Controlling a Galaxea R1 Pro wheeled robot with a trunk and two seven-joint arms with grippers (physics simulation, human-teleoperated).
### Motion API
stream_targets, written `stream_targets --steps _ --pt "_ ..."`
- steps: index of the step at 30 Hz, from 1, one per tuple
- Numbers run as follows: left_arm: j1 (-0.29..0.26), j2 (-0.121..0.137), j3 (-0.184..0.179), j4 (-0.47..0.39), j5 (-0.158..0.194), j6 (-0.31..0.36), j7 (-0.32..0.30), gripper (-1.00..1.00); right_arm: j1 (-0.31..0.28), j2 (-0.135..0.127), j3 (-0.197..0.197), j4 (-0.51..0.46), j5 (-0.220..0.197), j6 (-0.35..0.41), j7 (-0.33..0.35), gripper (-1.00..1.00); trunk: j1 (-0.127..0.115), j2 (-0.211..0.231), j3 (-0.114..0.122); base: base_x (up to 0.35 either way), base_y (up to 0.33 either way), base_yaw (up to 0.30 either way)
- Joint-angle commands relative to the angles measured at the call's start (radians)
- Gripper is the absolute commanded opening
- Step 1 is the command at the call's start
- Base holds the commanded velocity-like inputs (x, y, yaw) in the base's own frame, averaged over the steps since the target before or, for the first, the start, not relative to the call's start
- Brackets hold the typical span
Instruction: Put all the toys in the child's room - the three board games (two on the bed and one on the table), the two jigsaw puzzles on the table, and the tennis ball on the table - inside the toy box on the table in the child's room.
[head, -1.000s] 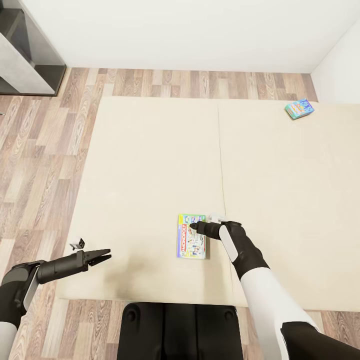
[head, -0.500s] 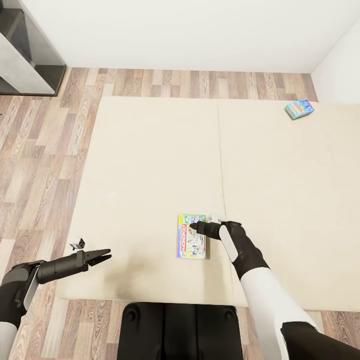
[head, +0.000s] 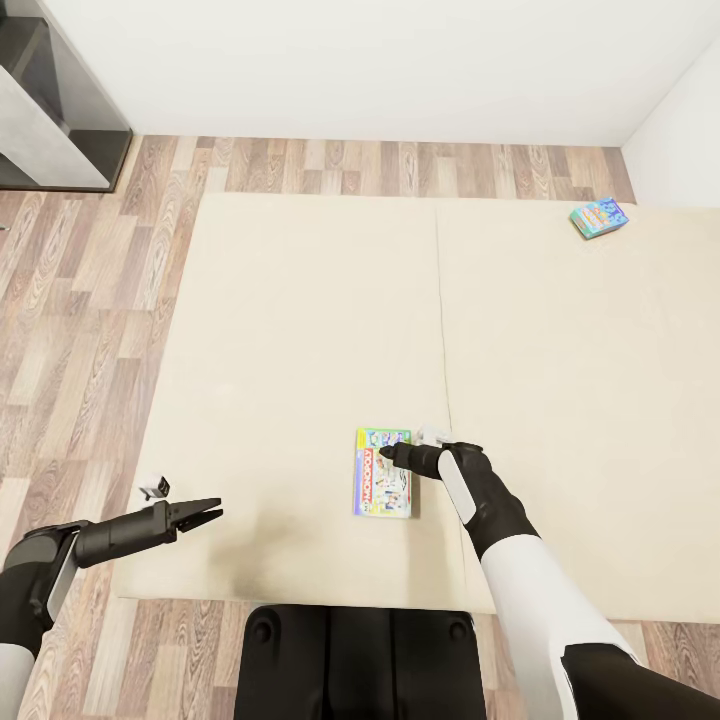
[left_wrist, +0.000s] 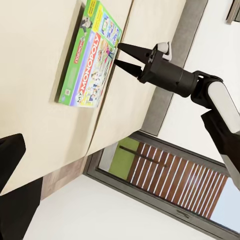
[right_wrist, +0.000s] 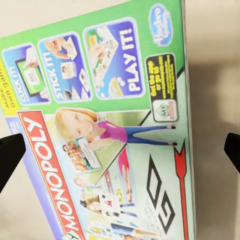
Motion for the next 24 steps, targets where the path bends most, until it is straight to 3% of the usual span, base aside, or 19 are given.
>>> stream_targets --steps 1,24 --pt "0.000 0.000 0.000 0.000 0.000 0.011 -0.004 1.00 0.000 0.001 -0.005 -0.001 0.002 0.005 0.004 1.00 0.001 -0.002 -0.001 0.000 0.000 0.000" --pt "0.000 0.000 0.000 0.000 0.000 0.011 -0.004 1.00 0.000 0.001 -0.005 0.003 0.002 0.004 -0.023 1.00 0.001 -0.002 -0.001 0.000 0.000 0.000"
